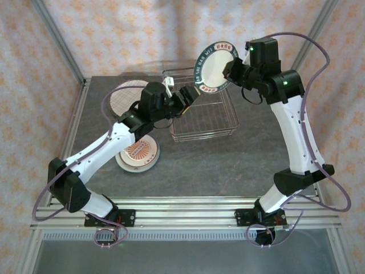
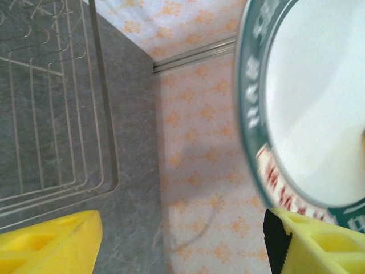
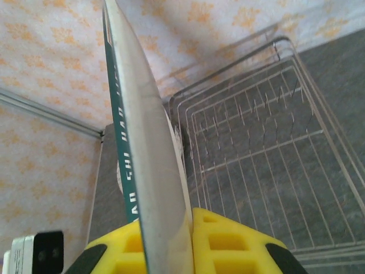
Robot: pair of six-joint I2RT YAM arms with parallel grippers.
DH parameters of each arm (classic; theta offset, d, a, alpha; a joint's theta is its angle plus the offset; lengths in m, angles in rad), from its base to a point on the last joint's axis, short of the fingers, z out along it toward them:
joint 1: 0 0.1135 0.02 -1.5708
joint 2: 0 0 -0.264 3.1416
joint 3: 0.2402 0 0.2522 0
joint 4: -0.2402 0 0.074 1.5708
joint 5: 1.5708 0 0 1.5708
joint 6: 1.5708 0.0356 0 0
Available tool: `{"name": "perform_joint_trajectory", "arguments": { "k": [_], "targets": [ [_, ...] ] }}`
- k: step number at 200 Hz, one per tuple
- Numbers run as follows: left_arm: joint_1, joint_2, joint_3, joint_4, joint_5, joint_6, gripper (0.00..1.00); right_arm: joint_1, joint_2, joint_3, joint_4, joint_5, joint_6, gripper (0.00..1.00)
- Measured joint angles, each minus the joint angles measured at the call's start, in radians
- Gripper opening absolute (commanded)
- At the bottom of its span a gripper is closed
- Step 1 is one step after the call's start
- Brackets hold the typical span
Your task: Unload the plates from the dish rack
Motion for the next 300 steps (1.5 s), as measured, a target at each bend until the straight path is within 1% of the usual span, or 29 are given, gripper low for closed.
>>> {"name": "perform_joint_trajectory", "arguments": {
  "k": [43, 72, 79, 94, 113, 127, 145, 157, 176, 189, 198, 226, 239, 253, 269, 300],
  "targets": [
    [-0.008, 0.004, 0.017, 0.072, -0.005, -0.038, 0.73, -0.042, -0.060, -0.114, 0.011, -0.098, 0.054, 0.00],
    [-0.013, 0.035, 0.027, 0.118, -0.004, -0.067, 0.63, -0.053, -0.083, -0.145, 0.027, -0.150, 0.092, 0.00],
    [-0.013, 0.048, 0.033, 0.125, -0.004, -0.072, 0.59, -0.053, -0.089, -0.156, 0.037, -0.163, 0.103, 0.00],
    [-0.013, 0.077, 0.048, 0.132, -0.004, -0.078, 0.45, -0.053, -0.104, -0.187, 0.064, -0.187, 0.124, 0.00],
    [-0.013, 0.093, 0.064, 0.140, -0.004, -0.090, 0.33, -0.058, -0.119, -0.235, 0.089, -0.200, 0.151, 0.00],
    [-0.013, 0.094, 0.068, 0.138, -0.009, -0.092, 0.20, -0.063, -0.124, -0.261, 0.107, -0.212, 0.170, 0.00],
    [-0.008, 0.095, 0.070, 0.148, -0.009, -0.129, 0.00, -0.072, -0.126, -0.269, 0.126, -0.221, 0.190, 0.00],
    [0.000, 0.093, 0.075, 0.174, -0.011, -0.180, 0.00, -0.080, -0.134, -0.277, 0.137, -0.236, 0.197, 0.00],
    [0.002, 0.090, 0.076, 0.199, -0.008, -0.204, 0.00, -0.080, -0.144, -0.278, 0.162, -0.241, 0.201, 0.00],
    [0.001, 0.090, 0.076, 0.207, -0.008, -0.208, 0.00, -0.080, -0.148, -0.278, 0.164, -0.240, 0.201, 0.09],
    [0.000, 0.088, 0.076, 0.208, -0.008, -0.208, 0.00, -0.080, -0.149, -0.278, 0.163, -0.241, 0.201, 0.18],
    [0.000, 0.084, 0.076, 0.205, -0.007, -0.177, 0.00, -0.077, -0.148, -0.279, 0.143, -0.237, 0.179, 0.53],
    [0.000, 0.084, 0.076, 0.194, -0.007, -0.161, 0.00, -0.074, -0.148, -0.279, 0.141, -0.236, 0.171, 0.63],
    [0.003, 0.077, 0.070, 0.179, -0.006, -0.148, 0.00, -0.071, -0.148, -0.277, 0.130, -0.232, 0.154, 0.70],
    [0.012, 0.053, 0.049, 0.163, -0.004, -0.141, 0.00, -0.071, -0.148, -0.272, 0.109, -0.219, 0.140, 0.74],
    [0.062, -0.052, -0.024, 0.117, -0.004, -0.123, 0.00, -0.071, -0.152, -0.262, 0.089, -0.179, 0.107, 0.76]
  ]
}}
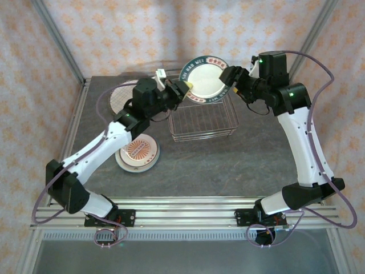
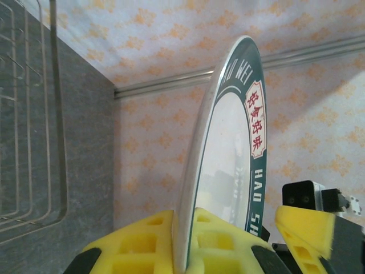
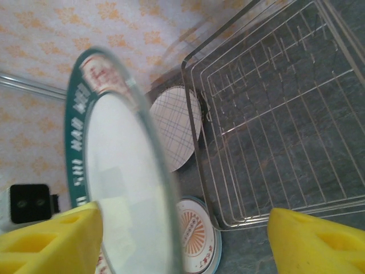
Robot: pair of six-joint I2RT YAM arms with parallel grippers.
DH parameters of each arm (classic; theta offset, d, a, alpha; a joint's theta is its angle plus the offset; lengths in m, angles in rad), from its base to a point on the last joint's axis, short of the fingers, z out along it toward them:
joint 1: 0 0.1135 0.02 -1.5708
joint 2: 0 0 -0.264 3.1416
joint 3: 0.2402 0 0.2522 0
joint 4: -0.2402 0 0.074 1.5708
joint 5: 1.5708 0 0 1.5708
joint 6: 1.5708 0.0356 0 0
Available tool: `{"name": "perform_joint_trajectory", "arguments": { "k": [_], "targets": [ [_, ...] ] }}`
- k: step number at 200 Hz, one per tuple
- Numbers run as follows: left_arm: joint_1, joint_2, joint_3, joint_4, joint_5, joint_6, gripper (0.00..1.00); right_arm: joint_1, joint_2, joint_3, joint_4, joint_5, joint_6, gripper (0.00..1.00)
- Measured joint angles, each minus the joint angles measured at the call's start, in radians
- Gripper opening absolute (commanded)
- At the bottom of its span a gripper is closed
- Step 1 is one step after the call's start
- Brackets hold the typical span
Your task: Unload the plates from the dish rack
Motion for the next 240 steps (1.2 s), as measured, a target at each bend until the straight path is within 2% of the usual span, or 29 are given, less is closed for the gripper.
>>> {"name": "perform_joint_trajectory", "arguments": {
  "k": [41, 73, 96, 122, 177, 240],
  "targets": [
    [0.110, -0.205, -0.158, -0.065, 0.002, 0.011, 0.00, 0.002, -0.029, -0.013, 0.007, 0.000, -0.094, 0.77],
    [0.235, -0.369, -0.306, -0.148, 0.004, 0.019, 0.00, 0.022, -0.121, -0.119, 0.083, -0.042, -0.206, 0.78],
    [0.318, -0.480, -0.402, -0.242, 0.003, 0.039, 0.00, 0.080, -0.208, -0.245, 0.182, -0.077, -0.319, 0.79],
    [0.374, -0.606, -0.513, -0.343, -0.013, 0.060, 0.00, 0.175, -0.290, -0.380, 0.280, -0.122, -0.457, 0.80],
    [0.386, -0.766, -0.711, -0.496, -0.100, 0.086, 0.00, 0.304, -0.323, -0.495, 0.342, -0.195, -0.680, 0.83],
    [0.386, -0.803, -0.874, -0.519, -0.174, 0.092, 0.00, 0.324, -0.313, -0.500, 0.343, -0.196, -0.760, 0.84]
  ]
}}
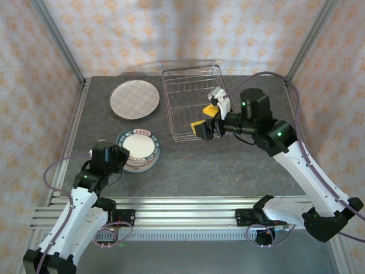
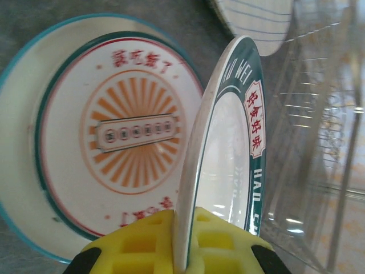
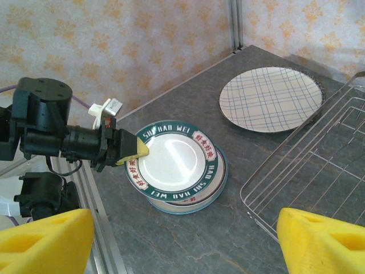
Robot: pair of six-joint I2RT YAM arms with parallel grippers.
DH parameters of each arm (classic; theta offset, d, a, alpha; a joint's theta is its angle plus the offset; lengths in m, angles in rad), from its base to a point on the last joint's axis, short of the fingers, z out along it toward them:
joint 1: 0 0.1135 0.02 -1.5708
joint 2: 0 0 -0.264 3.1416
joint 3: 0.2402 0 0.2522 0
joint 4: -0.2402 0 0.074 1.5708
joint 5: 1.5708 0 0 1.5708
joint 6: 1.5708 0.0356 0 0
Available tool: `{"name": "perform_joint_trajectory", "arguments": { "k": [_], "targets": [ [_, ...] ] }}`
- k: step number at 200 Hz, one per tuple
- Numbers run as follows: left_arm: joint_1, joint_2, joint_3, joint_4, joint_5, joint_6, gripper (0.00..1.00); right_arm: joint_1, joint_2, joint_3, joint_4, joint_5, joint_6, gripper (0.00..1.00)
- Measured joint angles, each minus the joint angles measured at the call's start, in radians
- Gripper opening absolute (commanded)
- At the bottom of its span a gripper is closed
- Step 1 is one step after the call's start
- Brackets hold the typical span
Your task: Unload the plates from the dish rack
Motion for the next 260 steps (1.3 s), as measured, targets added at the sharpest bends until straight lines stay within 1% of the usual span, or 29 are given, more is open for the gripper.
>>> {"name": "perform_joint_trajectory", "arguments": {
  "k": [36, 111, 200, 221, 243, 260],
  "targets": [
    [0.000, 0.005, -0.062, 0.021, -0.032, -0.006, 0.00, 0.000, 0.012, 0.000, 0.000, -0.001, -0.004, 0.84],
    [0.000, 0.064, -0.117, 0.130, -0.060, -0.010, 0.00, 0.000, 0.014, 0.000, 0.000, -0.005, 0.001, 0.84],
    [0.000, 0.125, -0.132, 0.202, -0.061, -0.011, 0.00, 0.000, 0.018, 0.000, 0.001, -0.008, 0.010, 0.84],
    [0.000, 0.130, -0.134, 0.205, -0.061, -0.019, 0.08, 0.000, 0.026, 0.000, 0.001, -0.008, 0.015, 0.84],
    [0.000, 0.132, -0.134, 0.205, -0.061, -0.033, 0.11, 0.000, 0.029, 0.000, 0.001, -0.008, 0.016, 0.84],
    [0.000, 0.132, -0.134, 0.205, -0.060, -0.036, 0.16, 0.000, 0.029, 0.000, 0.002, -0.008, 0.016, 0.85]
  ]
}}
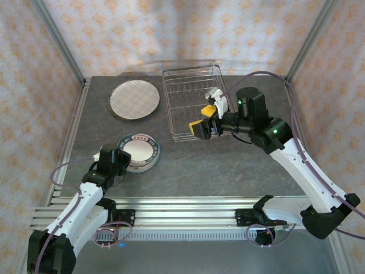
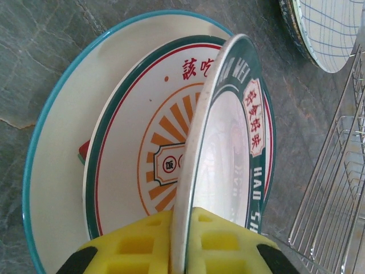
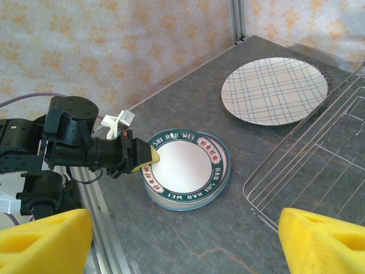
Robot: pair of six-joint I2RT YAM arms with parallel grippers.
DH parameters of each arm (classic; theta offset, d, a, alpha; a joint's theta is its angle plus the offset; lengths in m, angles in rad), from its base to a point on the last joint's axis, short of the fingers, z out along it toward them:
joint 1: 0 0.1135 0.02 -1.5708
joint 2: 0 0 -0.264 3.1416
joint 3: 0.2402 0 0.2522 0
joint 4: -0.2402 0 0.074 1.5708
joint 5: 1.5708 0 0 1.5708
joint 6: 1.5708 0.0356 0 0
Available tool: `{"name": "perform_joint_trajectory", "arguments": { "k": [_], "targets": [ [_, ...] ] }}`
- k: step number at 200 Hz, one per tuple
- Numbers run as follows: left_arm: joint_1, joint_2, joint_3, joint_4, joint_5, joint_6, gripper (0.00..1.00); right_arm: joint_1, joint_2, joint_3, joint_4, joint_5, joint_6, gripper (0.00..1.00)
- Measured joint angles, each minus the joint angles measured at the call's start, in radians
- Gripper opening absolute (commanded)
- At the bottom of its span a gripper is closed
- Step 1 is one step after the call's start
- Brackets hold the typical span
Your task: Unload the plates from the dish rack
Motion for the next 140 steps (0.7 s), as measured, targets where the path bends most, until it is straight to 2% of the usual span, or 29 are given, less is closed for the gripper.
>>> {"name": "perform_joint_trajectory", "arguments": {
  "k": [31, 75, 140],
  "targets": [
    [0.000, 0.000, 0.000, -0.005, -0.002, -0.001, 0.31, 0.000, 0.001, 0.001, 0.000, 0.000, 0.000, 0.85],
    [0.000, 0.000, 0.000, -0.028, -0.004, 0.002, 0.45, 0.000, 0.016, 0.010, 0.002, -0.007, 0.007, 0.85],
    [0.000, 0.056, 0.017, -0.079, -0.004, 0.003, 0.48, 0.000, 0.021, 0.016, 0.002, -0.007, 0.008, 0.85]
  ]
}}
